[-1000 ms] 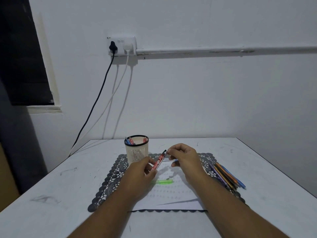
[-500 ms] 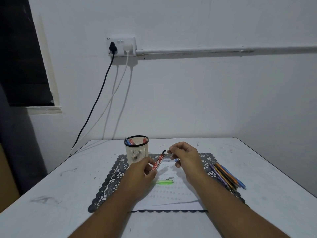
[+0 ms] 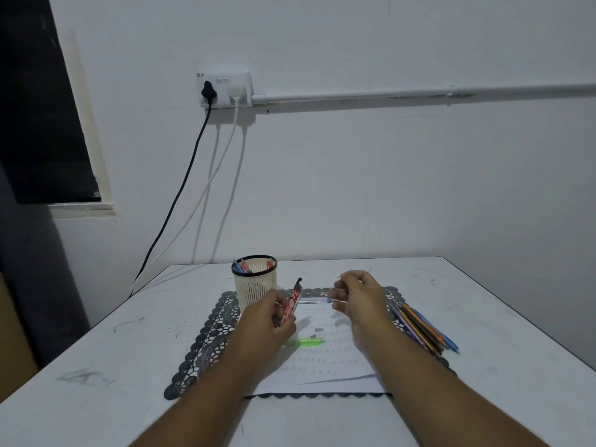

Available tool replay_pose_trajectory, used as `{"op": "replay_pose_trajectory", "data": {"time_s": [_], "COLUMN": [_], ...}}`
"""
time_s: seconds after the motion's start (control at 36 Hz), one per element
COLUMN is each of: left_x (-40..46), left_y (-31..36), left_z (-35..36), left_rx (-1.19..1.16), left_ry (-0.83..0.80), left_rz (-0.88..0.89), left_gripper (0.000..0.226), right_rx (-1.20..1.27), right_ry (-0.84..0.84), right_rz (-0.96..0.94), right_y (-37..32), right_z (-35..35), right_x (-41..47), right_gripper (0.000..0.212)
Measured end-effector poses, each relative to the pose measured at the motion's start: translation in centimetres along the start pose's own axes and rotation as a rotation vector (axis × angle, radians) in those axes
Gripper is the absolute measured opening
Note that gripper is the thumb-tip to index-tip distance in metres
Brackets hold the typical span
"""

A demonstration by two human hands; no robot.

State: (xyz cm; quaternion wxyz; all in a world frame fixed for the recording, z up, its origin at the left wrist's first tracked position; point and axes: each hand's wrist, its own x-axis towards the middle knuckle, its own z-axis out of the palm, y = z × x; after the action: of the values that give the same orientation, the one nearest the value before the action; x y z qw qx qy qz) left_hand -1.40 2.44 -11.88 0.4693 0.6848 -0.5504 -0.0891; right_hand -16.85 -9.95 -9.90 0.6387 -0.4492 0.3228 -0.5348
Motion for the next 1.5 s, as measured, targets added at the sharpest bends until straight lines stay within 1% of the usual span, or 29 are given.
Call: {"op": "replay_pose_trajectory", "data": {"time_s": [0.11,0.28,0.39,0.58,0.72,0.86,0.92,0.94,1.03,1.06,1.11,1.17,1.28,1.42,1.5], "left_x": [0.2,0.1,0.2,1.3,2.1,2.9,3.2,3.7,5.2,5.7,6.7,7.7,9.1,9.6,9.3], "left_y": [0.2,1.9,2.2,2.3,2.0,2.3,2.2,2.1,1.7,1.8,1.8,2.0,2.0,2.2,2.2], "left_z": [0.1,0.3,0.6,0.8,0.9,0.9,0.9,0.9,1.4,1.7,2.4,3.1,4.3,5.2,5.9], "left_rx": [-0.146,-0.538,-0.630,-0.708,-0.681,-0.527,-0.380,-0.222,0.394,0.536,0.703,0.823,0.997,1.100,1.126], "left_ry": [0.014,-0.038,-0.099,-0.130,-0.144,-0.156,-0.169,-0.170,-0.214,-0.235,-0.265,-0.286,-0.316,-0.318,-0.269], "left_rz": [0.014,-0.018,-0.040,-0.086,-0.106,-0.082,-0.042,0.010,0.200,0.222,0.204,0.178,0.202,0.221,0.269], "left_gripper": [0.040,0.069,0.080,0.087,0.079,0.065,0.065,0.067,0.071,0.072,0.074,0.070,0.049,0.027,0.028], "right_rx": [-0.015,-0.074,-0.084,-0.064,-0.040,-0.038,-0.032,-0.032,-0.036,-0.034,-0.017,0.014,0.056,0.103,0.065], "right_ry": [0.013,0.017,0.009,-0.008,-0.019,0.002,0.011,0.017,0.046,0.059,0.079,0.089,0.082,0.061,0.044], "right_rz": [0.064,0.104,0.112,0.097,0.097,0.092,0.082,0.080,0.082,0.084,0.090,0.100,0.121,0.121,0.134], "right_y": [0.6,1.0,1.0,0.9,0.7,0.3,0.2,0.1,0.1,0.1,0.3,0.4,0.4,0.5,0.7], "right_z": [-0.6,-1.0,-1.0,-0.9,-1.0,-1.4,-1.5,-1.6,-1.8,-1.9,-2.0,-2.2,-2.5,-2.7,-2.7], "right_x": [0.4,1.0,0.9,0.8,0.9,0.9,0.9,0.9,1.2,1.3,1.7,2.0,2.4,2.6,2.8], "right_gripper": [0.007,0.007,0.010,0.007,0.005,0.008,0.008,0.010,0.013,0.013,0.012,0.008,0.006,0.014,0.016]}}
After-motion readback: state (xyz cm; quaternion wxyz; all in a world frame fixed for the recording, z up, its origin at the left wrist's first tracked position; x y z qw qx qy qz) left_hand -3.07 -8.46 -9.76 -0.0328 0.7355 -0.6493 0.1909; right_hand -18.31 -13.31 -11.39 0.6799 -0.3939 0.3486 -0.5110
